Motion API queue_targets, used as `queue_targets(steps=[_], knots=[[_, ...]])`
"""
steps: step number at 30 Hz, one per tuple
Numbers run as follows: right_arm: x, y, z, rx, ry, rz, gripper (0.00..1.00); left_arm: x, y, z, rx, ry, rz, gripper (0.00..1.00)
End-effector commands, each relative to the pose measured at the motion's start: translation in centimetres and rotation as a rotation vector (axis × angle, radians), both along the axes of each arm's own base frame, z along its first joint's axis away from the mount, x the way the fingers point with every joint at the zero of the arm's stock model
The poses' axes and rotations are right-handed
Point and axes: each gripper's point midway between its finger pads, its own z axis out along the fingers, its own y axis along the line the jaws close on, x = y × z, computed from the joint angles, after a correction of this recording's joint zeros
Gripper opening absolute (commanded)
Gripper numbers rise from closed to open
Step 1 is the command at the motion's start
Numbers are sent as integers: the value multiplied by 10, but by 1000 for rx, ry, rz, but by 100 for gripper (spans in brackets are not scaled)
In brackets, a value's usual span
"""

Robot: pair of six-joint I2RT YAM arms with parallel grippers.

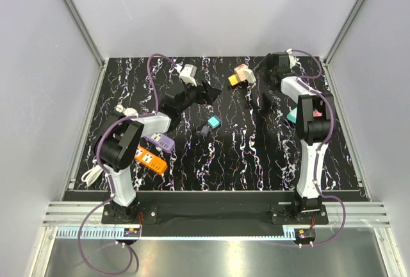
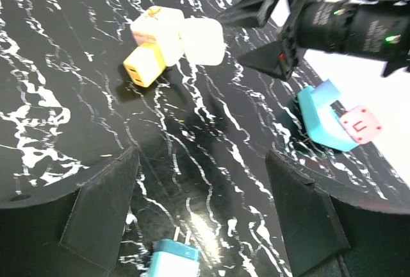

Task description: Pull the plug off the socket

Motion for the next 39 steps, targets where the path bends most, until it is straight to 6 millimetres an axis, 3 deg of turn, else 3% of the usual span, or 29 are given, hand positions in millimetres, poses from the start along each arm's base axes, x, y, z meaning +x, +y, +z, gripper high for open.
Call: queue_targets(steps=[1, 12, 17, 39], knots=[[27, 9, 17, 4, -91, 38, 100, 15, 13, 10, 14, -96, 34, 85], [46, 6, 27, -33, -168, 43, 100, 27, 25, 1, 9, -84, 34, 84], [51, 26, 31, 58, -186, 113, 100, 29, 27, 0, -1, -83, 33, 84], [55, 54, 5, 249, -181, 161, 100, 33, 37, 1, -48, -80, 32, 82]])
